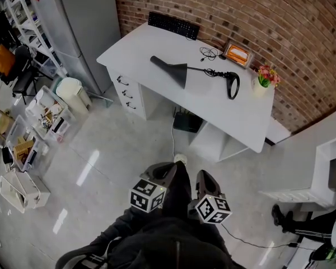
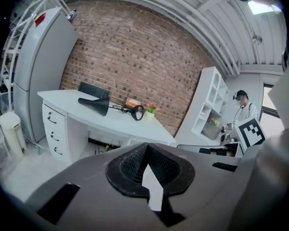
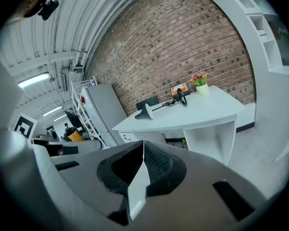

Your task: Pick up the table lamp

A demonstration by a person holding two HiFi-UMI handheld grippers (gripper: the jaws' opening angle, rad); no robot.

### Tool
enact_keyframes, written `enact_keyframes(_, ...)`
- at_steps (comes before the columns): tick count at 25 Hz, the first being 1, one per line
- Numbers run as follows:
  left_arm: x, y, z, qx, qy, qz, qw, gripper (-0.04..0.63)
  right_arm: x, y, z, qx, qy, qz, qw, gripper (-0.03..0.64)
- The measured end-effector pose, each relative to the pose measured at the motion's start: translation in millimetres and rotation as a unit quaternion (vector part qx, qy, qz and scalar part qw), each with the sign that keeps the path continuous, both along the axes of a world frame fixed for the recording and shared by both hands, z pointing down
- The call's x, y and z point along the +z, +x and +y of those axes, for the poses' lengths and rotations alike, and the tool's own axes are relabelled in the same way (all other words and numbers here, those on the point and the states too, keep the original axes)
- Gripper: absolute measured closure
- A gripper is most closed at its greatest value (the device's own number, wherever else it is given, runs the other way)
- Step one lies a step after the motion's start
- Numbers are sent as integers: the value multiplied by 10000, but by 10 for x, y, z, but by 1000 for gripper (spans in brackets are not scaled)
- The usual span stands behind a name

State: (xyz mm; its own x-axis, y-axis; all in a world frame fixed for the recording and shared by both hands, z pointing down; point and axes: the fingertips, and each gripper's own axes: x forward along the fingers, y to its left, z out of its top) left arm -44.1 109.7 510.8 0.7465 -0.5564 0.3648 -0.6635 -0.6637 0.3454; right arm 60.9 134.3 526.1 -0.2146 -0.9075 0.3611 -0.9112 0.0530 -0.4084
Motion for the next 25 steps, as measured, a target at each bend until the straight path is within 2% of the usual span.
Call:
enact_keyframes(11,1,95,-415,-135,-36,11,9999,594,-20,105,-470,-112,22,26,9999,606)
enact_keyframes(25,-23,409,-1105,-265,-116,65,9996,594,-6,387,-1150,-211,-62,-8,9998,606)
